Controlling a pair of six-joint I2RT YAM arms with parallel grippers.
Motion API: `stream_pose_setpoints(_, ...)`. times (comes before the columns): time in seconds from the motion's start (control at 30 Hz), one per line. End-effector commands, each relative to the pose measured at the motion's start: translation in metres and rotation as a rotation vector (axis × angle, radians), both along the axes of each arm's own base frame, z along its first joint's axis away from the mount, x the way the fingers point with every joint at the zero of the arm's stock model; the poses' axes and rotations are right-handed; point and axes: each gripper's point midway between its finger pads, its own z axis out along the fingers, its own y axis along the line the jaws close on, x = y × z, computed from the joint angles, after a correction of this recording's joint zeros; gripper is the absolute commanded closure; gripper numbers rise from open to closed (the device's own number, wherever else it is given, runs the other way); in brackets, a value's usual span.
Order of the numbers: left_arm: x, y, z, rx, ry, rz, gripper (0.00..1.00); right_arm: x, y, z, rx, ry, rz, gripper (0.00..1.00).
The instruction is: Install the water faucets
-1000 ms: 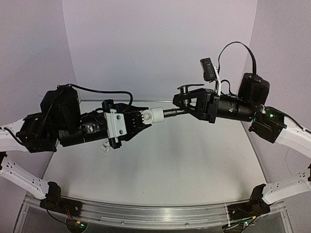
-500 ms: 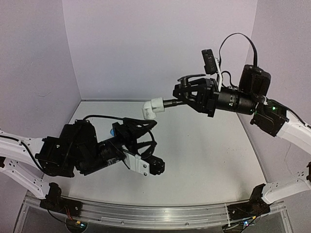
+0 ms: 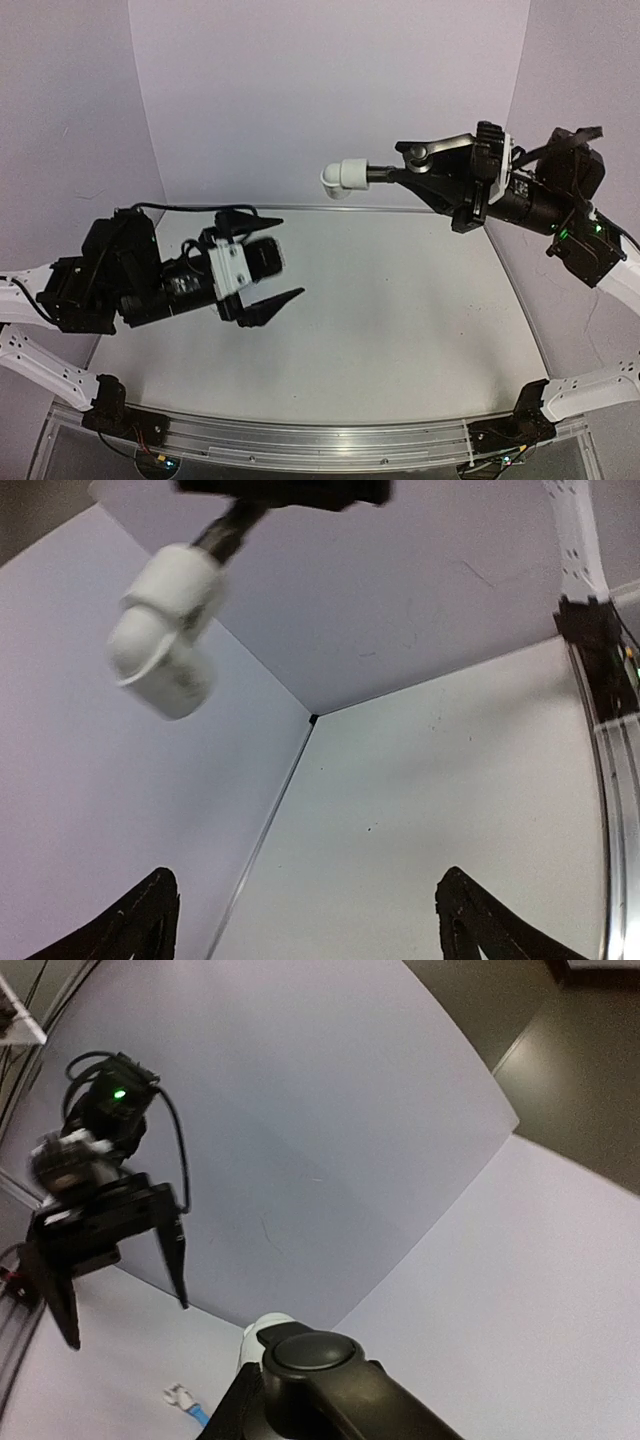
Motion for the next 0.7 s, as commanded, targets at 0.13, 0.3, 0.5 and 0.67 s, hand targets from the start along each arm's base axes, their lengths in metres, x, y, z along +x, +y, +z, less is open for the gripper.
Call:
stream_pose_setpoints(0.13, 0.013, 0.012, 0.039, -0.381, 0.752, -0.110, 0.07, -0.027, 0.006, -0.020, -0.094, -0.677, -0.030, 1.00)
stream_pose_setpoints(0.3, 0.005, 0.005, 0.044, -0.404, 1.032, -0.249, 0.03, -0.031, 0.011, -0.040, -0.116, -0.903, -0.073, 1.00)
stream_pose_setpoints(0.5, 0.037, 0.013, 0.038, -0.460, 1.375, -0.356, 0.01, -0.030, 0.018, -0.057, -0.144, -1.051, -0.106, 1.00)
stream_pose_setpoints(0.67, 0.045, 0.010, 0.033, -0.446, 1.573, -0.507, 0.01, -0.034, 0.020, -0.067, -0.154, -1.162, -0.102, 1.00)
